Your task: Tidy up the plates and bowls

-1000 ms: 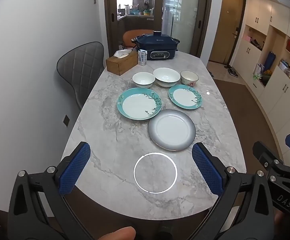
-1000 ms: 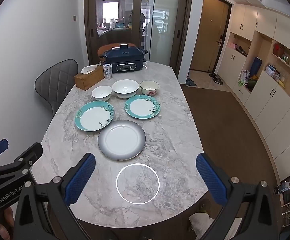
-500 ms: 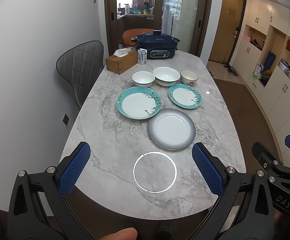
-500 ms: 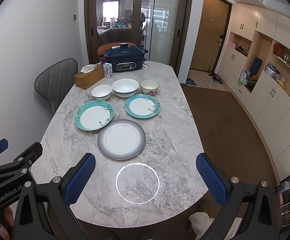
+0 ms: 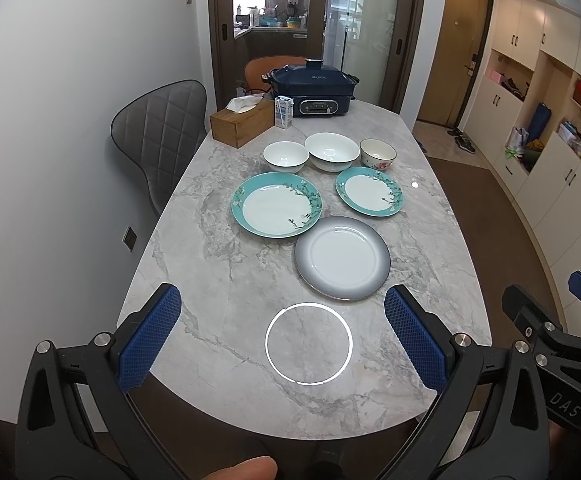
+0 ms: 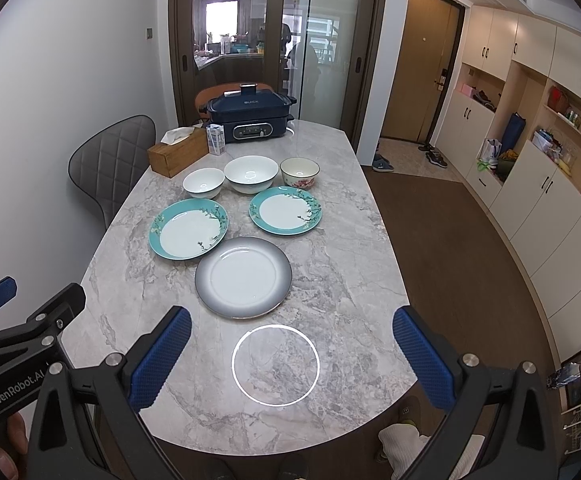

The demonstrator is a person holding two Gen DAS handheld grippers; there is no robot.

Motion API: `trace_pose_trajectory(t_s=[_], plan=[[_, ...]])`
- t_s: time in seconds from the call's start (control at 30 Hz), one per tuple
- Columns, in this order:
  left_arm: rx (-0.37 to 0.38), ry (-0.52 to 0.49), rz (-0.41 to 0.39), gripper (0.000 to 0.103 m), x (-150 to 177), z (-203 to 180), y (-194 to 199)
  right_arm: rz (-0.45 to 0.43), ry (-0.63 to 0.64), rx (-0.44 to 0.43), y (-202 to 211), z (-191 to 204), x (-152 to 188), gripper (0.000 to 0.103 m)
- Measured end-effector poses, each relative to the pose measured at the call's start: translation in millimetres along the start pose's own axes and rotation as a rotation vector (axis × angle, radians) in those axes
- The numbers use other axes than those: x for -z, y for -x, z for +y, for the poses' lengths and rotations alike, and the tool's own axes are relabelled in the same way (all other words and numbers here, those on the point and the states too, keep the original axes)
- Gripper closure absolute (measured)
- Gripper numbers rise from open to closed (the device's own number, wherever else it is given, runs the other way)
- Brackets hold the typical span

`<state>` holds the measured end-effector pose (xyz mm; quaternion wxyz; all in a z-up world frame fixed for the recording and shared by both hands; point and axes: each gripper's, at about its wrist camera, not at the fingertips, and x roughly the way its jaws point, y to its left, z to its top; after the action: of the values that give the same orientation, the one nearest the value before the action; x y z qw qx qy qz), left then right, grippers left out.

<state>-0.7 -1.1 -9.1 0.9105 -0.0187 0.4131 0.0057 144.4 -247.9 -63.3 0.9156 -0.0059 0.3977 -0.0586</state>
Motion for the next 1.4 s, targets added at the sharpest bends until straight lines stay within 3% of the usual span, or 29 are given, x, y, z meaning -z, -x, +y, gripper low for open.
trace_pose_trajectory(t_s=[1.1,1.4], plan=[[0.008,0.003,0.009,0.000,9.3,-4.0,-2.4,0.005,0.000,0.003,1.6,0.2,1.1,0.000],[0.064,0.004,0.048,0.000,14.4,7.8,-17.8,0.018,-0.019,0.028,-10.4,2.0,5.6,0.000]])
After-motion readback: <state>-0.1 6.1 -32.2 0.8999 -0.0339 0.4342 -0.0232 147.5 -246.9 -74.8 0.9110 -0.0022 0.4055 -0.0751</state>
